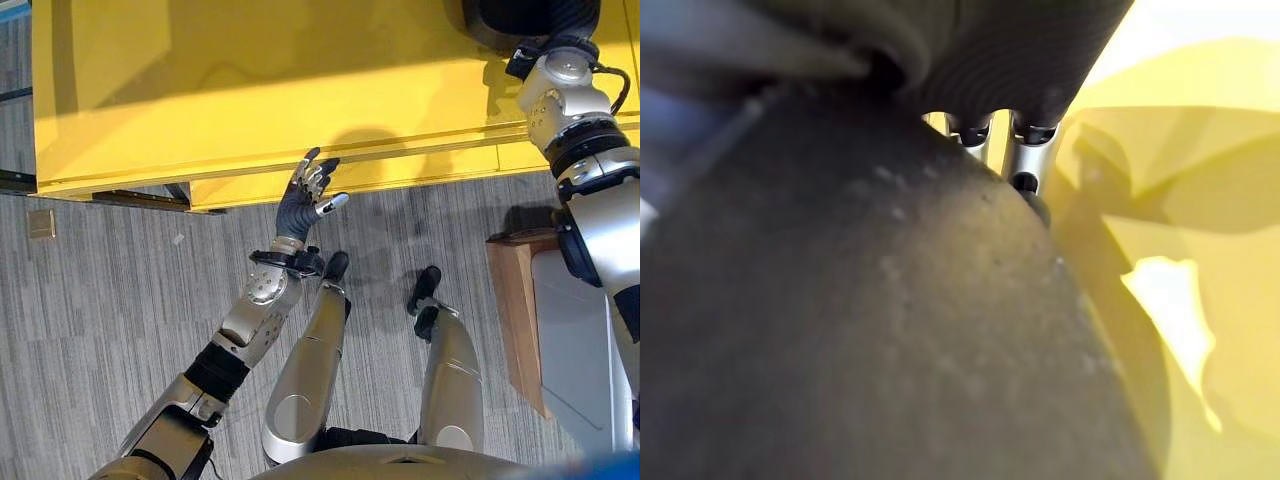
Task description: Move parts from the plastic box to the shelf.
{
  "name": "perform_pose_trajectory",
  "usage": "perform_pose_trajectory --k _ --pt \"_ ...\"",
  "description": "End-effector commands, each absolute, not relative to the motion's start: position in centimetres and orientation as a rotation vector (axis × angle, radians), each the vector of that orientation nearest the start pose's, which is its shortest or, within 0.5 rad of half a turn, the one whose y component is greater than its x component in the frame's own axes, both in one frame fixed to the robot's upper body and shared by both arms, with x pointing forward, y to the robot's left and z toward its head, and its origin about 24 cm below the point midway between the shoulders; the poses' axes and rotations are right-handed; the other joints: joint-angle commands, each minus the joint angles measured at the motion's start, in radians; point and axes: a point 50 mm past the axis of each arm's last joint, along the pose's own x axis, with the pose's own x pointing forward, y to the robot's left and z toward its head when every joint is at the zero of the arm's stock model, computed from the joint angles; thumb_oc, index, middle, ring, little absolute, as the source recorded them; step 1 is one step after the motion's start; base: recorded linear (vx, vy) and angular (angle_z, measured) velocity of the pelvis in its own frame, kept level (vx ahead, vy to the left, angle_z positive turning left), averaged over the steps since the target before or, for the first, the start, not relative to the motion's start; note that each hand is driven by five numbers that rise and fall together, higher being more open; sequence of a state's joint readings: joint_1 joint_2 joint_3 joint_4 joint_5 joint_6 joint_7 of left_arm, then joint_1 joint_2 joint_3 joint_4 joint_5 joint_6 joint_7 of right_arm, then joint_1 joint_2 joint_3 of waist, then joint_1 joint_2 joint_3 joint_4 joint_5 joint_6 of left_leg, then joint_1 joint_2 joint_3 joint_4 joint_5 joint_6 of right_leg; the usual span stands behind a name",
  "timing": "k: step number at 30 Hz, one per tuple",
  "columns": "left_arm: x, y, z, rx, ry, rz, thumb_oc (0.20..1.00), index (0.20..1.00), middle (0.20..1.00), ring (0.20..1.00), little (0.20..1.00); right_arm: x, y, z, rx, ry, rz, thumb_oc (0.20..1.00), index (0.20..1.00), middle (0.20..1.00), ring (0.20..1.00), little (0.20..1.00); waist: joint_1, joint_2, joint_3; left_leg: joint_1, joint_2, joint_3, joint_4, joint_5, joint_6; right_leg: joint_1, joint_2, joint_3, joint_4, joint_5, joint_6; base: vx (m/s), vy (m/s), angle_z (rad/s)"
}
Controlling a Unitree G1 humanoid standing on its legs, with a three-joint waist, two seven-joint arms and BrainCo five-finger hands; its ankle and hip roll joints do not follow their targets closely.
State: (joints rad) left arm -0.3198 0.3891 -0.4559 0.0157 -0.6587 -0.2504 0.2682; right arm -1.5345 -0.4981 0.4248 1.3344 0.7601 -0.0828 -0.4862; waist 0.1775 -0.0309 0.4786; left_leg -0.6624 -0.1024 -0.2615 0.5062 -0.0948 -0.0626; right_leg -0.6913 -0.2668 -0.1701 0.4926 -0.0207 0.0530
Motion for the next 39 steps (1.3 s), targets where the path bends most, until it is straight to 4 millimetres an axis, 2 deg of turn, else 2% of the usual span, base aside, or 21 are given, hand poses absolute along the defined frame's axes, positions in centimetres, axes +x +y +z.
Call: perform_pose_trajectory --k 1,6,9,20,26,31,39 --pt "28.0 12.0 10.1 -0.29 -0.221 -0.22 1.0 1.0 1.0 1.0 1.0 40.6 -24.7 33.7 0.076 -0.385 -0.613 0.2 0.2 0.2 0.2 0.2 0.009 0.021 -0.051 0.095 0.071 0.007 -0.097 -0.053 0.009 0.012 -0.054 0.024 0.061 -0.021 0.075 0.0 0.0 0.0" --pt "28.0 12.0 9.9 -0.286 -0.213 -0.22 1.0 1.0 1.0 1.0 1.0 40.4 -25.6 33.1 0.078 -0.364 -0.642 0.2 0.2 0.2 0.2 0.2 0.009 0.024 -0.05 0.096 0.071 0.007 -0.099 -0.051 0.007 0.015 -0.055 0.022 0.058 -0.02 0.076 0.0 0.0 0.0" --pt "27.9 12.2 8.9 -0.263 -0.173 -0.214 1.0 1.0 1.0 1.0 1.0 40.3 -26.3 32.8 0.08 -0.354 -0.659 0.2 0.2 0.2 0.2 0.2 0.009 0.028 -0.048 0.095 0.07 0.005 -0.102 -0.049 0.008 0.017 -0.056 0.021 0.058 -0.02 0.076 0.0 0.0 0.0" --pt "26.6 10.8 5.8 -0.176 -0.023 -0.366 1.0 1.0 1.0 1.0 1.0 40.5 -25.7 33.0 0.071 -0.352 -0.627 0.2 0.2 0.2 0.2 0.2 -0.001 0.033 -0.04 0.089 0.072 0.01 -0.1 -0.045 0.006 0.016 -0.053 0.023 0.056 -0.019 0.077 0.0 0.0 0.0" --pt "26.7 10.5 5.7 -0.176 -0.016 -0.386 1.0 1.0 1.0 1.0 1.0 40.5 -25.5 33.3 0.066 -0.354 -0.621 0.2 0.2 0.2 0.2 0.2 -0.004 0.029 -0.039 0.088 0.072 0.013 -0.099 -0.045 0.005 0.014 -0.053 0.022 0.056 -0.018 0.076 0.0 0.0 0.0" --pt "26.8 10.8 5.6 -0.172 -0.015 -0.362 1.0 1.0 1.0 1.0 1.0 40.5 -25.5 33.4 0.06 -0.355 -0.62 0.2 0.2 0.2 0.2 0.2 -0.003 0.029 -0.036 0.087 0.074 0.011 -0.101 -0.043 0.004 0.016 -0.054 0.019 0.056 -0.018 0.077 0.0 0.0 0.0" --pt "27.4 13.5 5.6 -0.183 -0.039 -0.198 1.0 1.0 1.0 1.0 1.0 40.4 -26.1 33.0 0.067 -0.347 -0.643 0.2 0.2 0.2 0.2 0.2 0.007 0.035 -0.039 0.092 0.073 0.01 -0.105 -0.042 0.004 0.02 -0.055 0.018 0.054 -0.018 0.077 0.0 0.0 0.0"
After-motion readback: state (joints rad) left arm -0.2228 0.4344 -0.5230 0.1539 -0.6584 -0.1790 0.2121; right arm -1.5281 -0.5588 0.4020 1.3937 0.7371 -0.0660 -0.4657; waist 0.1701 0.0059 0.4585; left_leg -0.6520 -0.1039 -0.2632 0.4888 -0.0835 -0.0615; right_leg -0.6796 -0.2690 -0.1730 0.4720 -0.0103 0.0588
